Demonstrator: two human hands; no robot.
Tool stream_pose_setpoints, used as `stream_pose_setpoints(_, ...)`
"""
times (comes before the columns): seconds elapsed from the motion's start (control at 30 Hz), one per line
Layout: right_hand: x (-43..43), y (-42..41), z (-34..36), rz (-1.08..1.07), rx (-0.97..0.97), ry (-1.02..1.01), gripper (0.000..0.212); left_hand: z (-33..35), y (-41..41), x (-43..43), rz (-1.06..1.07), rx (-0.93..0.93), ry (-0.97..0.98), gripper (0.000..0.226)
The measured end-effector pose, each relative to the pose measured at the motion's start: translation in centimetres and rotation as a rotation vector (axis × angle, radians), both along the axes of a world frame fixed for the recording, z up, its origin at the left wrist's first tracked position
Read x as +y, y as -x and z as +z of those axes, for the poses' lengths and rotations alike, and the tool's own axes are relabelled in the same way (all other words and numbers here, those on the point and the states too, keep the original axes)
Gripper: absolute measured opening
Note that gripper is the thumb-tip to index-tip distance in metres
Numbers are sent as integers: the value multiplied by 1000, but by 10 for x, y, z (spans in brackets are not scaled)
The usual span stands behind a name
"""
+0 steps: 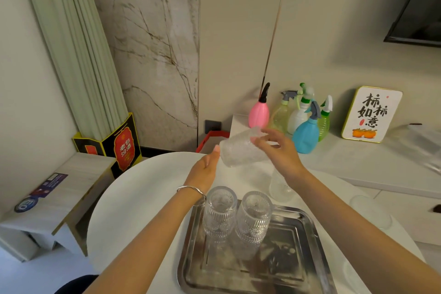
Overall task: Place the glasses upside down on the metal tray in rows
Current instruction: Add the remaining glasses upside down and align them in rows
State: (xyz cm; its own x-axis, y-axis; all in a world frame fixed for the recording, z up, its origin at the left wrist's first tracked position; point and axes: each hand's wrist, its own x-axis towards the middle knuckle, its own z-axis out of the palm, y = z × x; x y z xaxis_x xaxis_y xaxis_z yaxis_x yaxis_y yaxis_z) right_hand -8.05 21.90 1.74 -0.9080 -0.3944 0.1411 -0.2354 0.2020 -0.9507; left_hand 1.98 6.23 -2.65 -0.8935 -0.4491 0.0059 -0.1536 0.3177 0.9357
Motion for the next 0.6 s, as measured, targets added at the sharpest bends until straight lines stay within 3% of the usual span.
stream_pose_setpoints(0.07,8,-9,10,68,-118,113,52,17,0,7,-53,91,-147,46)
stream_pose_setpoints(0.13,21,-20,16,161,-175,165,63,34,-4,14,-85,208,-409,32)
stream_pose_setpoints(0.2,36,-28,18,250,-183,172,62,46,-8,17,-107,292,-494,36)
stream_pose_setpoints(0.3,59,-33,19,385,-198,60,58,57,-12,25,-188,319,-371,38)
stream_pose_setpoints(0.47,86,-43,34,460,-157,-200,33,69,-8,53,-311,294,-172,46)
stream_pose_setpoints(0.6,101,-47,28,400,-103,-228,66,71,0,82,-318,285,65,40)
